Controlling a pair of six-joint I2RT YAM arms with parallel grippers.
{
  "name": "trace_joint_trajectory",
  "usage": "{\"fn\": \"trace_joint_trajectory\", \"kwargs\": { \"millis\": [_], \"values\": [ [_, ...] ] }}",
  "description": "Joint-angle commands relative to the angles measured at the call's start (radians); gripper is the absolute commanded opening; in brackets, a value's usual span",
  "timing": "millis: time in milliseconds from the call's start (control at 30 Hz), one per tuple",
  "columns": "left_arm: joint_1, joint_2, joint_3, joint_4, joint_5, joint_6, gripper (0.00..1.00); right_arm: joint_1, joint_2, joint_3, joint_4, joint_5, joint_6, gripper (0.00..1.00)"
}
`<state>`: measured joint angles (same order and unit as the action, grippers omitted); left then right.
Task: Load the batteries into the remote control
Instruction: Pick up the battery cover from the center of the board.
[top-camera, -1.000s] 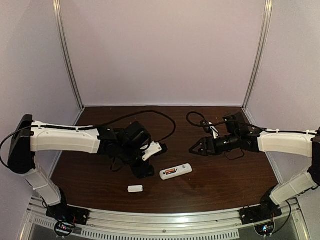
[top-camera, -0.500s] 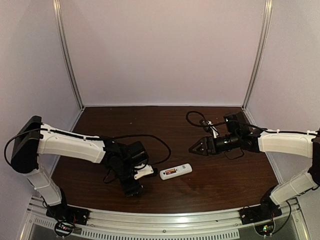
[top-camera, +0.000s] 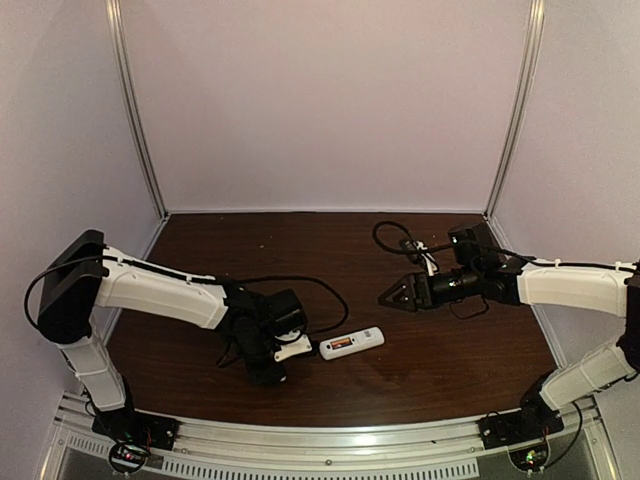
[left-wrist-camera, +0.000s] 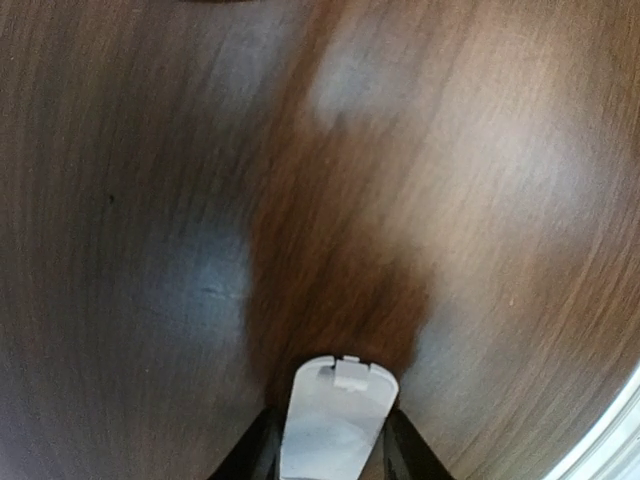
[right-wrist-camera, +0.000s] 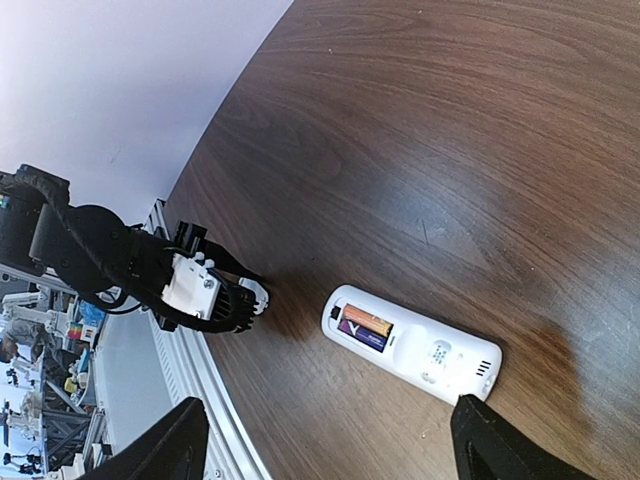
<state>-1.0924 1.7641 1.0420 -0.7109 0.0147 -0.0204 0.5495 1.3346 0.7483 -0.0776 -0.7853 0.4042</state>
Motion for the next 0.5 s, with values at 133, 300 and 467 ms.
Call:
{"fn": "trace_joint_trajectory", "kwargs": {
  "millis": [133,300,467],
  "values": [
    [-0.005,0.009,0.024,-0.008,-0.036,-0.007,0.23,-0.002,-0.012,-0.012,0.021,-0.01,-0.011,0.84],
    [0.003,-0.051,0.026,0.031,-0.015,-0.033,0.23,-0.002,-0.002,-0.019,0.056,-0.025,0.015,0.83],
    [0.048,-0.14,0.035,0.103,0.048,-0.07,0.23,-0.001,0.005,-0.031,0.129,-0.039,0.06,0.81]
  ]
}}
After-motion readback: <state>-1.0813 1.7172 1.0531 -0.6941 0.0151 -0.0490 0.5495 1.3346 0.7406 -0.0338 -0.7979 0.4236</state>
